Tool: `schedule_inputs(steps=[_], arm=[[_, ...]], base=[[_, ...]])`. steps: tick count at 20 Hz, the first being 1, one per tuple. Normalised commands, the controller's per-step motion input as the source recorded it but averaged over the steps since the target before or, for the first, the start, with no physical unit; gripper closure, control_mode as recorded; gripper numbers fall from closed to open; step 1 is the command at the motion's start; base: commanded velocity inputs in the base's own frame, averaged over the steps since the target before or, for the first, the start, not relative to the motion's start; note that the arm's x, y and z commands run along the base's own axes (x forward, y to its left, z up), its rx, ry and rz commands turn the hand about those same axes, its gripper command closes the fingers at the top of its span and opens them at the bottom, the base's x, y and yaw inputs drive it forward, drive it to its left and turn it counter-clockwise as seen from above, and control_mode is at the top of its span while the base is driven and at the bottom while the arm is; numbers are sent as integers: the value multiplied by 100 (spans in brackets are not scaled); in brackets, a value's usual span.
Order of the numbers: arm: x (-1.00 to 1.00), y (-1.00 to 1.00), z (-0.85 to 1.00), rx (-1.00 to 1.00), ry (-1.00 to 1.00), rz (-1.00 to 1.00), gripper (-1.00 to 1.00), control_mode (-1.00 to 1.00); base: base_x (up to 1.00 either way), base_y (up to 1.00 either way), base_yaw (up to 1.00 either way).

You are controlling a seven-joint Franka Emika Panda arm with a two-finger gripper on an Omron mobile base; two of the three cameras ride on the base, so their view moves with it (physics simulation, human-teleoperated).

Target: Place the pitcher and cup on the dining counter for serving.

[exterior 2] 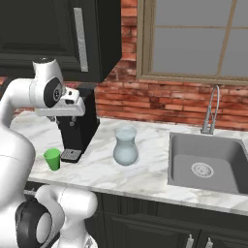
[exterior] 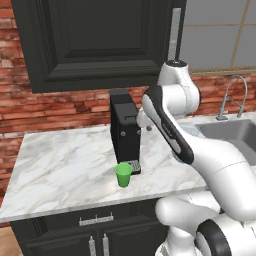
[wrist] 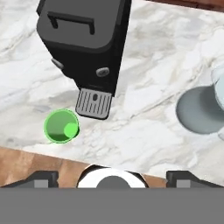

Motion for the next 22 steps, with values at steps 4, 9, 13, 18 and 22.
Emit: schedule_inputs(steps=[4,9,13,18,22], arm=[[-48,95,-44,0,0,15,-100,-100],[-19,94,-83,0,5,15,-100,-100],[5,70,-79,0,4,14,-100,-100],[29,19,-15,0,0,10,-100,-100],[24,0,-18,-1,0,0,-100,-100]], base=[[0,0,0],[0,0,0],[0,0,0],[0,0,0],[0,0,0]])
